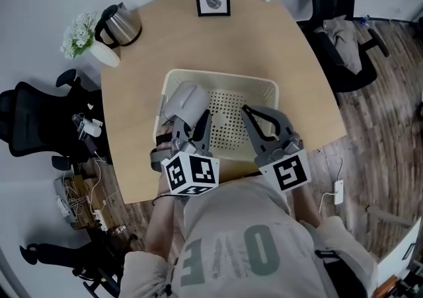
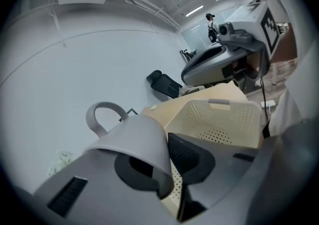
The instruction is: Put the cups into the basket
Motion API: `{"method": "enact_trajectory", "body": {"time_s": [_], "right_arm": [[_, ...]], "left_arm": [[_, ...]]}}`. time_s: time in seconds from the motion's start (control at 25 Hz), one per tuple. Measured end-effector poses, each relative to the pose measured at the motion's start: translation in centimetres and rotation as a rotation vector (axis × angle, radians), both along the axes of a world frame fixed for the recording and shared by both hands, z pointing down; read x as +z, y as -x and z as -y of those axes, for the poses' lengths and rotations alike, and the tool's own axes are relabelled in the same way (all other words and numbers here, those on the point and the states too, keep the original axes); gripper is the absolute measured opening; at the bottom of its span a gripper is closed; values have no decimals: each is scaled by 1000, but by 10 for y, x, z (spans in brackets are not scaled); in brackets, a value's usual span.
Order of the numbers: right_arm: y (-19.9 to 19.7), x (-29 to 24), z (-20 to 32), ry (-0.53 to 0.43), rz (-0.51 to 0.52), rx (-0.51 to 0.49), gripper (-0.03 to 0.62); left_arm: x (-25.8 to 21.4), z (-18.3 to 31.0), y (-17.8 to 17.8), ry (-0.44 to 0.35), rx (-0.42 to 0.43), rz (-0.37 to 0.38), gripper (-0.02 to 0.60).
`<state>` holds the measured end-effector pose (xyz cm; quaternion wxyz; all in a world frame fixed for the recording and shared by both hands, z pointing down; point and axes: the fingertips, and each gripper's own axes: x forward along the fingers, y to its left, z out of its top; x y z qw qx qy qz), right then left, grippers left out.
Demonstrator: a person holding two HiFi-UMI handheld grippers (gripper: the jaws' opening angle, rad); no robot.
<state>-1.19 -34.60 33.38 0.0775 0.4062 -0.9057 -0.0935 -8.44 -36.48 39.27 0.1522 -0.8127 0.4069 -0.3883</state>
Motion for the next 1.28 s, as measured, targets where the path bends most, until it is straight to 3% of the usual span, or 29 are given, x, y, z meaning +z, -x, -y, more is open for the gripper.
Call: {"method": "enact_trajectory", "body": {"time_s": [0.16,0.44,0.84,1.08,1.28], "right_arm": [[-10,2,0,13,-2,25,-2],[-29,18,-8,54,-44,68,-2],[-44,35,-19,103,-89,131,-2],[-50,36,-19,114,-71,153,-2],[-56,37,-22,118,-71,177,-2]], "left_arm": [[39,4,-14,167,96,127,71],[109,5,-19,369,275,452,72],[168,-5,-5,497,398,695,72],[197,-21,0,592,545,856,72],[212,-27,1,590,615,935,72]]}}
